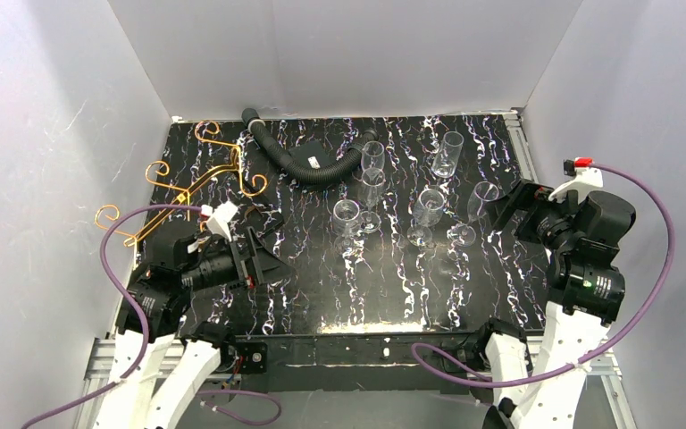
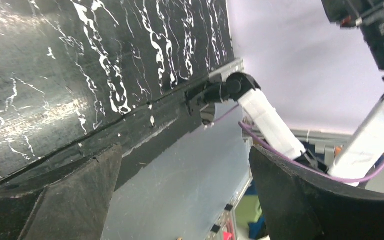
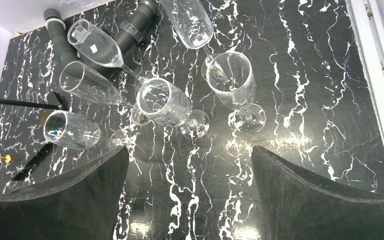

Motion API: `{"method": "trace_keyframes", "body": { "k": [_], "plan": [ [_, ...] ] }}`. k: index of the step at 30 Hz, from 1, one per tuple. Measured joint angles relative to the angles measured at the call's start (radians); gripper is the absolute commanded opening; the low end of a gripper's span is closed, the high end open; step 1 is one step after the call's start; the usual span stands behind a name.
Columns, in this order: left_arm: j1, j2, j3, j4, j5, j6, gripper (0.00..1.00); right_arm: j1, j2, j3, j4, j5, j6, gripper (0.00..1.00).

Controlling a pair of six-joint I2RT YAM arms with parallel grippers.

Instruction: Place the wine glass upside down on the wine glass rack

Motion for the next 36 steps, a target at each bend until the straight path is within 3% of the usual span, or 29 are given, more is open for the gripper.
{"method": "trace_keyframes", "body": {
  "k": [15, 22, 29, 36],
  "plan": [
    [-0.385, 0.111, 0.009, 0.043, -0.178, -0.010, 1.00, 0.000, 0.022, 0.013, -0.001, -0.026, 0.001, 1.00],
    [-0.566, 0.214, 0.117, 0.037, -0.314, 0.048, 1.00, 0.013, 0.043, 0.017, -0.031, -0.297, -0.183, 1.00],
    [-0.642, 0.324, 0.278, -0.029, -0.481, 0.146, 1.00, 0.219, 0.185, 0.143, -0.158, -0.358, -0.415, 1.00],
    [-0.644, 0.308, 0.338, -0.090, -0.620, 0.238, 1.00, 0.396, 0.296, 0.249, -0.243, -0.297, -0.592, 1.00]
  ]
}}
